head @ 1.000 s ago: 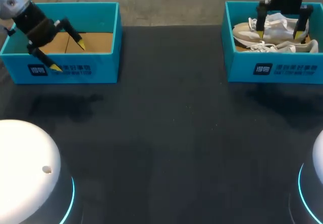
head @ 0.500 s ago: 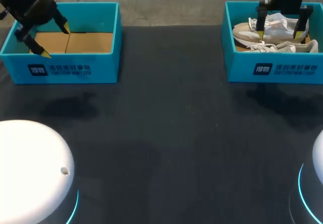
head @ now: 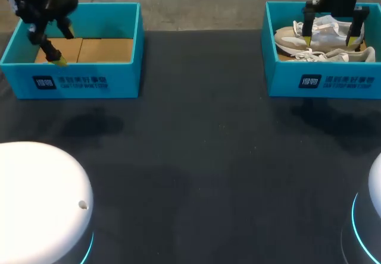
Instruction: Take the shoe out of the shoebox, open the shoe tongue, remove and reinsert the insole, then place the shoe into the shoebox
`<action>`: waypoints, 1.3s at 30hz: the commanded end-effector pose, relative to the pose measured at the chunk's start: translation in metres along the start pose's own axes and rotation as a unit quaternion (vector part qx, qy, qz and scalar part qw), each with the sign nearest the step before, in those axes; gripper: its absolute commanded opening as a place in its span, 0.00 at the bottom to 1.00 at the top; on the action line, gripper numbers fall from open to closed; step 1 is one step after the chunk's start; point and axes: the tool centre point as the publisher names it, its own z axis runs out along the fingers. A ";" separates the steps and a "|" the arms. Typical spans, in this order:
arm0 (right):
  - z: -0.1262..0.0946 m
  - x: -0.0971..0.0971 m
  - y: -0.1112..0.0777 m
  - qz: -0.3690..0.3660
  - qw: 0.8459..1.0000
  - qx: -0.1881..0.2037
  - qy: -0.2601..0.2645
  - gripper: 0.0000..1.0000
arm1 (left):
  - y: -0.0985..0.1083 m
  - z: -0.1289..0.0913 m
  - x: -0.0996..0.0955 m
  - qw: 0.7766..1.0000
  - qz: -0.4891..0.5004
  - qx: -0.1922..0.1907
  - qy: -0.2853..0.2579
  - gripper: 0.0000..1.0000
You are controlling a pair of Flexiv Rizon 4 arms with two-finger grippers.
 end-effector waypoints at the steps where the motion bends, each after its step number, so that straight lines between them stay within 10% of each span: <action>1: 0.000 0.000 -0.001 0.000 1.000 -0.001 0.000 1.00 | 0.013 -0.012 0.001 0.892 -0.446 -0.017 0.067 1.00; 17: 0.000 0.000 -0.001 0.000 1.000 -0.001 0.000 1.00 | 0.072 -0.017 -0.006 0.715 -0.696 -0.047 0.033 1.00; 39: 0.000 0.000 -0.001 0.000 1.000 -0.001 0.000 1.00 | 0.109 -0.009 -0.016 0.642 -0.757 -0.119 0.007 1.00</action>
